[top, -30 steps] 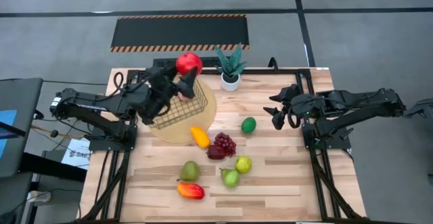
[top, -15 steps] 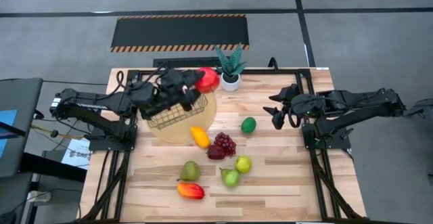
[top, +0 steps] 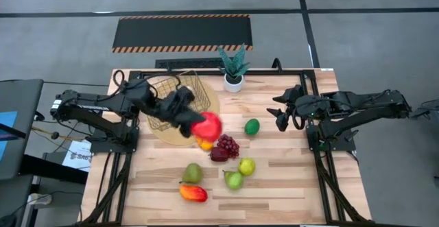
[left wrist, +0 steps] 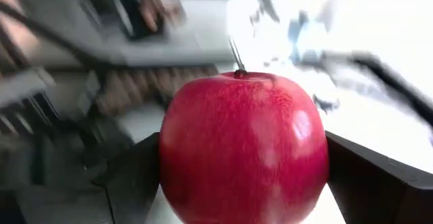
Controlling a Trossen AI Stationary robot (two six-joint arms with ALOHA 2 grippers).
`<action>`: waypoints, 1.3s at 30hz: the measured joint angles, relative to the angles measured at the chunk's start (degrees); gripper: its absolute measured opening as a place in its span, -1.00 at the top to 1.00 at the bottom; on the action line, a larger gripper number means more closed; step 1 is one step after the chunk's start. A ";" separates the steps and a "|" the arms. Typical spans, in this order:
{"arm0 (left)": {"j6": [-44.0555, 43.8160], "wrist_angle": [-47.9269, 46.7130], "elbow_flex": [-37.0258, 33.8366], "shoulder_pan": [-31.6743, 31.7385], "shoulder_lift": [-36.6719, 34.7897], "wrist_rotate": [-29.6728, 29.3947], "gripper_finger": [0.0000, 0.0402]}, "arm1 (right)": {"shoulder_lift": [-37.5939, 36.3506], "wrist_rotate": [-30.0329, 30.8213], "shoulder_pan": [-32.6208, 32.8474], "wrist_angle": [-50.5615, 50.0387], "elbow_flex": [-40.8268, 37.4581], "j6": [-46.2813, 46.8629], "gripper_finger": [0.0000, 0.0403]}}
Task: Build produce basket
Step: Put the red apple into the wire basket
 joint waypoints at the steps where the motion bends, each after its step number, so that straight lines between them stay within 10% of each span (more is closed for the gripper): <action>1: -0.58 1.77 0.00 -0.10 0.00 3.73 -0.69 | 0.00 0.00 0.01 0.00 0.00 0.00 -0.36; 9: 1.85 4.82 0.00 -0.05 -0.02 20.68 -0.69 | 0.00 0.02 0.01 0.00 0.00 0.03 -0.36; 19: 2.73 3.29 0.00 0.00 -0.02 26.45 -0.69 | -0.02 0.04 0.00 0.00 0.00 0.90 -0.36; 28: 10.54 -20.50 0.00 0.21 -0.02 35.61 -0.69 | 0.00 0.09 0.02 0.00 0.00 0.92 -0.36; 39: 31.41 -62.33 0.00 5.93 -0.03 18.58 -0.69 | 0.00 0.12 0.01 0.00 0.00 0.92 -0.36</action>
